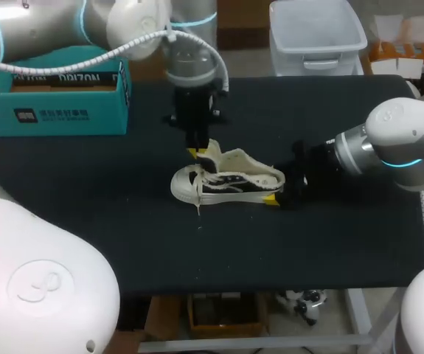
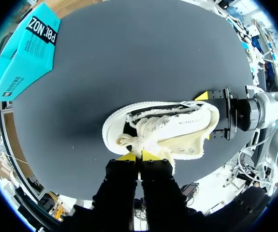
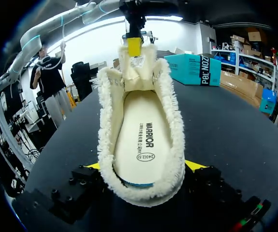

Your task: Open the shoe tongue, take the insole out of the shoe, put the insole back into the shoe, and pack the shoe into the shoebox

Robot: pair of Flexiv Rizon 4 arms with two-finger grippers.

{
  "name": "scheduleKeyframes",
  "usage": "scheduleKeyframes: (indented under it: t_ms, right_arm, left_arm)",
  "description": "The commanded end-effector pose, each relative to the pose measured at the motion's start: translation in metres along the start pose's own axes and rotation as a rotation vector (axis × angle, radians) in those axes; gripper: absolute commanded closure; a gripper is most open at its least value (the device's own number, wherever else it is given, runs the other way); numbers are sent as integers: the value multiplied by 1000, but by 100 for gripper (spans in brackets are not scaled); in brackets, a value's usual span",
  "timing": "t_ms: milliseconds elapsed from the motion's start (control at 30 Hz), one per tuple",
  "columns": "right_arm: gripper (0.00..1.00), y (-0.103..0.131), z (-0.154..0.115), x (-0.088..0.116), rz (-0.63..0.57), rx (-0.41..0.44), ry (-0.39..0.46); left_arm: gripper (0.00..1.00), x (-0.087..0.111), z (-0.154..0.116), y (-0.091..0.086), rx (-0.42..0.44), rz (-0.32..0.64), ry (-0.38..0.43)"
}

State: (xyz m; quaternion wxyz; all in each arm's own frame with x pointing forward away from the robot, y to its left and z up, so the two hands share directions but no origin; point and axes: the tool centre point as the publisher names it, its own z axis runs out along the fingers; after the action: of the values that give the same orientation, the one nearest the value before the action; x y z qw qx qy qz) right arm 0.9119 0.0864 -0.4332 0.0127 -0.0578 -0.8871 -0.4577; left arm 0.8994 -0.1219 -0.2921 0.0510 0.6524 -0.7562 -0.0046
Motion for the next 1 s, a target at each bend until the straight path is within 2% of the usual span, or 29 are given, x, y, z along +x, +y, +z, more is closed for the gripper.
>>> scheduleKeyframes:
  t_ms: [33,400,533,567,600,767,933,967,1000]
  right_arm:
    - [100,-10,6,0,-1,-2,1]
    - [100,-10,6,0,-1,-2,1]
    - [100,-10,6,0,-1,-2,1]
    - [100,-10,6,0,-1,-2,1]
    - [100,-10,6,0,-1,-2,1]
    - [100,-10,6,0,-1,-2,1]
    - [100,-10,6,0,-1,-2,1]
    - [100,-10,6,0,-1,-2,1]
    - [100,-10,6,0,-1,-2,1]
  left_arm:
    - [100,-32,9,-1,37,0,221]
    - [100,-36,19,-7,1,40,244]
    - [64,-31,13,-4,8,80,247]
    - [58,-29,8,-3,14,98,254]
    - [57,-28,5,-2,17,107,255]
    - [58,-16,-25,7,56,195,262]
    - [58,1,-53,15,132,279,271]
    - [61,5,-57,15,147,292,283]
    - [74,8,-60,16,159,304,287]
